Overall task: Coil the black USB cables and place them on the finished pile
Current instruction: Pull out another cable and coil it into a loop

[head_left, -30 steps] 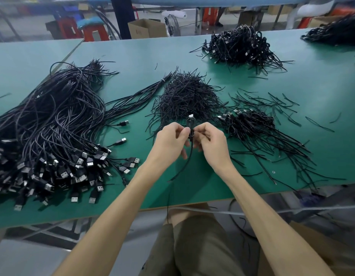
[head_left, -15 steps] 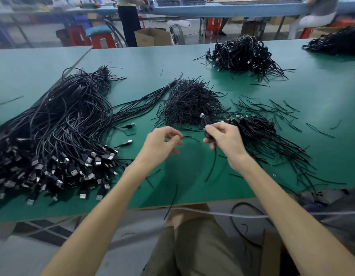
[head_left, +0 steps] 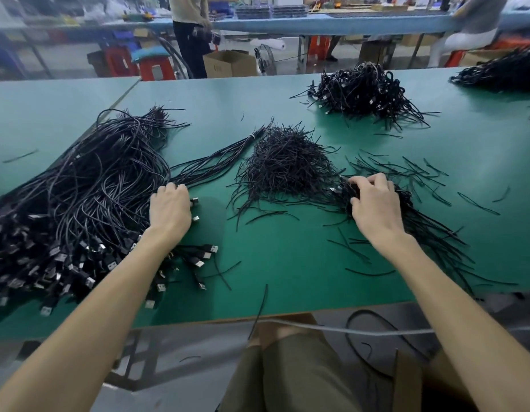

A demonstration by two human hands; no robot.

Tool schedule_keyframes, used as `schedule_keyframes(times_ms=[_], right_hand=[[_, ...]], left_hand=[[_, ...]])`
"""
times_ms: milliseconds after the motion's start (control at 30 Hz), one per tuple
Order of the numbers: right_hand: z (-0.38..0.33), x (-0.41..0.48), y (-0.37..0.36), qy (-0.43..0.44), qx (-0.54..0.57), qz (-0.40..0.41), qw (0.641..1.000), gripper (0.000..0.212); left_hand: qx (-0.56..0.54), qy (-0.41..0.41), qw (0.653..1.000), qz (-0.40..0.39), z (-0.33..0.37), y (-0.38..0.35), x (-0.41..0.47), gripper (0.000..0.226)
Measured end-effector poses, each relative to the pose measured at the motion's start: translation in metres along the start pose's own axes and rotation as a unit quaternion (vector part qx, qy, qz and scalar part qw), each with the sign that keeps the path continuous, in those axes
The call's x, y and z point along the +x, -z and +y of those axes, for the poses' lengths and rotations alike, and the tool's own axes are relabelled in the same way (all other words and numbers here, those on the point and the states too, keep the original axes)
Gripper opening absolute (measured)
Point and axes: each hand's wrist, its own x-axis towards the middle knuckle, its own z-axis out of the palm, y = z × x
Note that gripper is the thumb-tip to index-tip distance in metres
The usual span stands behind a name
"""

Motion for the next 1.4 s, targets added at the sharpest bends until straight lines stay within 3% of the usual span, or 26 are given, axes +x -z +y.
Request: schedule_keyframes(times_ms=[167, 267, 367, 467, 567, 600, 833, 933, 1100, 1200, 1267, 1333, 1400], right_hand=[[-0.014, -0.012, -0.008, 0.039, -0.029, 0.047, 0.998, 0.041], [-0.034, -0.021, -0.01, 0.104, 0.008, 0.069, 0.992, 0.027], [-0.059, -0.031, -0.01, 0.134, 0.156, -0.032, 0.978, 0.019], [-0.076, -0.038, -0.009, 0.045, 0.328, -0.174, 0.927, 0.045], [-0.079, -0.041, -0.007, -0.121, 0.537, -0.311, 0.775, 0.048], [-0.077, -0.041, -0.007, -0.141, 0.559, -0.335, 0.745, 0.045], [-0.063, -0.047, -0.009, -0.13, 0.55, -0.361, 0.742, 0.013], [-0.066, -0.052, -0.008, -0.109, 0.543, -0.351, 0.755, 0.014], [-0.071, -0.059, -0.003, -0.12, 0.594, -0.314, 0.731, 0.027], [-0.072, -0.059, 0.001, -0.144, 0.678, -0.289, 0.66, 0.024], [-0.074, -0.06, 0.003, -0.164, 0.711, -0.286, 0.621, 0.022], [-0.077, -0.064, 0.004, -0.172, 0.711, -0.29, 0.617, 0.025], [-0.079, -0.069, 0.006, -0.176, 0.708, -0.293, 0.617, 0.027]], left_hand=[[-0.057, -0.108, 0.992, 0.032, 0.024, 0.0, -0.019, 0.012], [-0.14, -0.191, 0.971, 0.011, 0.056, 0.006, -0.039, 0.013], [-0.227, -0.275, 0.934, 0.001, 0.089, 0.014, -0.06, 0.008], [-0.303, -0.34, 0.89, -0.008, 0.115, 0.018, -0.082, 0.023], [-0.42, -0.303, 0.854, -0.04, 0.122, 0.025, -0.091, 0.016], [-0.447, -0.284, 0.847, -0.042, 0.12, 0.026, -0.092, 0.014], [-0.504, -0.192, 0.84, -0.06, 0.114, 0.029, -0.09, 0.012], [-0.527, -0.124, 0.84, -0.04, 0.118, 0.023, -0.09, 0.008], [-0.512, -0.041, 0.857, -0.055, 0.125, 0.025, -0.094, 0.012], [-0.533, -0.106, 0.834, -0.098, 0.123, 0.031, -0.1, 0.005], [-0.515, -0.18, 0.834, -0.078, 0.115, 0.037, -0.106, 0.029], [-0.517, -0.226, 0.821, -0.085, 0.105, 0.044, -0.106, 0.05], [-0.551, -0.249, 0.786, -0.129, 0.098, 0.055, -0.104, 0.057]])
